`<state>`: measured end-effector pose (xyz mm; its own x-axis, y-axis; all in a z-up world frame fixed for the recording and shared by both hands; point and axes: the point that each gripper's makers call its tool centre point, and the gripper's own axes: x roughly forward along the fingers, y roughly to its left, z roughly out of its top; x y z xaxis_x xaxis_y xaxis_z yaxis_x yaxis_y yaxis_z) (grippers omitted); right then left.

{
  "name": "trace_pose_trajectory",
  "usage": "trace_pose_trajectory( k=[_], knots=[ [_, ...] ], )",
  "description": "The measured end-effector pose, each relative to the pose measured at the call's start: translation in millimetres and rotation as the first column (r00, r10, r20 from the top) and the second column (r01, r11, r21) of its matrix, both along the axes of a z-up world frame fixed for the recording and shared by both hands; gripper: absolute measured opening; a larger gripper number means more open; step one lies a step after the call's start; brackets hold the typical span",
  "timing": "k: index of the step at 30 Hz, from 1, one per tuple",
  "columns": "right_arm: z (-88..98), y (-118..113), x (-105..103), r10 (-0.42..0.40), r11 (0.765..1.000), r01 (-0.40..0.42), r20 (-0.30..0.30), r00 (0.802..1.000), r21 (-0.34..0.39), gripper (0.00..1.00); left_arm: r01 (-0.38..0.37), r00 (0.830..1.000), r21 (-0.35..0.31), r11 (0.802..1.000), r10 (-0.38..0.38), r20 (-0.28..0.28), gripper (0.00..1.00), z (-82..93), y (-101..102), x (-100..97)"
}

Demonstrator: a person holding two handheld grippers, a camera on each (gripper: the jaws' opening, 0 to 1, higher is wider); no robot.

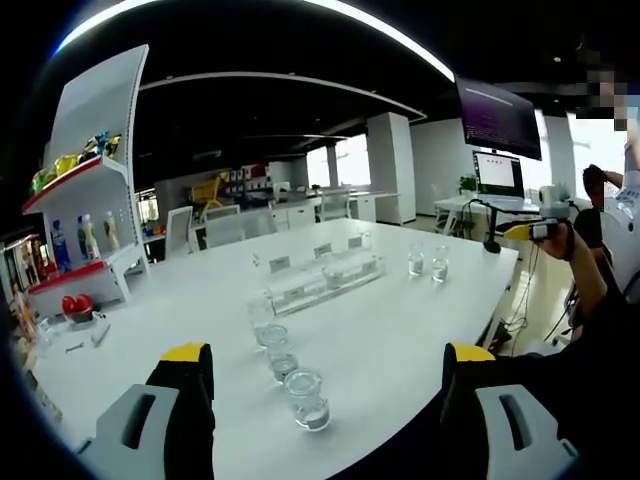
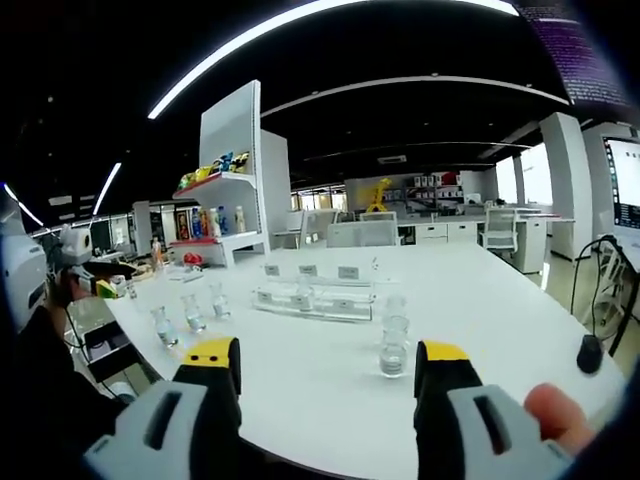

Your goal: Identify the label on the chemical reagent bottle, grasp the chemical reagent bottle, and place it in the designated position on the reagent rack

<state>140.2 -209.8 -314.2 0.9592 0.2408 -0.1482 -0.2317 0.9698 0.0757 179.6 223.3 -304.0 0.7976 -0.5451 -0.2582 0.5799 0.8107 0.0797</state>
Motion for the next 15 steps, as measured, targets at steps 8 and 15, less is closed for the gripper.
trace_pose_trajectory(
  k=[8, 15],
  knots=[
    [-3.7, -4.7, 0.3, -0.011, 1.0, 0.011, -0.004, 1.0, 0.007, 0.67, -0.004, 1.0, -0.004, 1.0, 0.004, 0.007, 0.95, 2.8, 0.2, -0.4],
    [-7.9, -3.9, 3.8, -0.011, 1.0, 0.011, -0.018, 1.0, 0.004, 0.69, -0.006, 1.0, -0.002, 1.0, 0.006, -0.001, 0.95, -1.2, 1.7, -0.9]
  ],
)
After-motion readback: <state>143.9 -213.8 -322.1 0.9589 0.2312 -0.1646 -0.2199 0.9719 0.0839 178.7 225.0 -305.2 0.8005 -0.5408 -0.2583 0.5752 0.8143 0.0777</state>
